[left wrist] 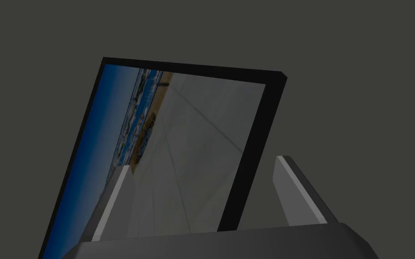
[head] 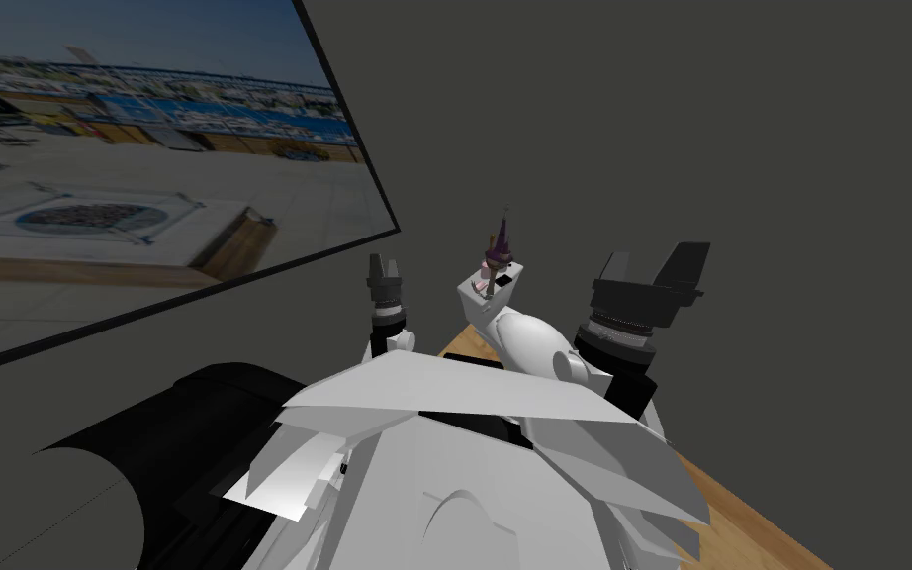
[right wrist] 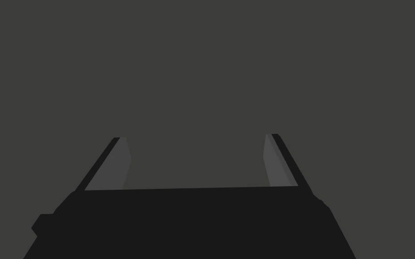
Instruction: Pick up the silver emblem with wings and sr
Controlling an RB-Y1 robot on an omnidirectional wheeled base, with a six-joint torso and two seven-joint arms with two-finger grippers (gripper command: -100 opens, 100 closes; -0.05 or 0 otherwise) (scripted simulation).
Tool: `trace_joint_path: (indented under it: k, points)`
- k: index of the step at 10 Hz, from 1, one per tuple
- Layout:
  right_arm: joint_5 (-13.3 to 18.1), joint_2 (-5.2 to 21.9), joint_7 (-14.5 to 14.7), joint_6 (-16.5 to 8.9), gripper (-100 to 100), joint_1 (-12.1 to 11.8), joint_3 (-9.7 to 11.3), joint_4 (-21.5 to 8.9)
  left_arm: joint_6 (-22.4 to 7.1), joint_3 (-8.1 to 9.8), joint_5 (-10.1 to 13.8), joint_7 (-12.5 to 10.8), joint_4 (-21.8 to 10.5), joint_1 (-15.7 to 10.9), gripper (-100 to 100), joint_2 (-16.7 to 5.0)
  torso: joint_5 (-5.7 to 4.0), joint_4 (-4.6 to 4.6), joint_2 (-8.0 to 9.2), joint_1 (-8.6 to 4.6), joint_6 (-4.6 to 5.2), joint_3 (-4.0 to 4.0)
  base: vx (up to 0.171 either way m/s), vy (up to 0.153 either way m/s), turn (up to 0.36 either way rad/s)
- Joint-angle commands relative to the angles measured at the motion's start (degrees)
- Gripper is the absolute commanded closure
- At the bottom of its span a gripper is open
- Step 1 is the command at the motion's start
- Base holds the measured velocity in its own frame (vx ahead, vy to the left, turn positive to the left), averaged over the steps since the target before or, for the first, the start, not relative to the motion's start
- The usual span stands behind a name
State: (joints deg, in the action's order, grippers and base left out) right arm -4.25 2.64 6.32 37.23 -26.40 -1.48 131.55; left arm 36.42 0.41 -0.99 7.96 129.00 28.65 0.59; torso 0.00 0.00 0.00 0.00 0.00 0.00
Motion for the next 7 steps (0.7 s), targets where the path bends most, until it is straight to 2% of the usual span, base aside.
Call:
trace_joint_path:
  k: [1, 5, 6, 7]
  points:
    - [0.0, 0.0, 0.0, 0.0, 0, 0.0, 0.0, 0.0, -1.0, -0.03, 0.2, 0.1, -0.3, -0.4, -100, -1.6, 0.0, 0.0, 0.0, 0.0, 0.0, 0.0, -0.003, -0.009, -0.012]
    - [0.0, 0.0, 0.0, 0.0, 0, 0.0, 0.0, 0.0, -6.8, -0.21, 1.7, 1.0, -2.2, -3.1, -100, -6.5, -0.03, -0.01, -0.02, -0.14, 0.01, -0.01, 0.001, -0.037, -0.028]
    - [0.0, 0.0, 0.0, 0.0, 0, 0.0, 0.0, 0.0, -7.2, -0.21, 1.7, 1.0, -2.2, -3.1, -100, -6.5, -0.04, -0.01, -0.02, -0.18, 0.01, -0.01, 0.001, -0.038, -0.01]
    - [0.0, 0.0, 0.0, 0.0, 0, 0.0, 0.0, 0.0, -9.4, -0.29, 2.2, 1.3, -3.0, -4.1, -100, -7.6, -0.04, 0.0, -0.02, -0.15, 0.0, -0.01, -0.002, -0.035, -0.028]
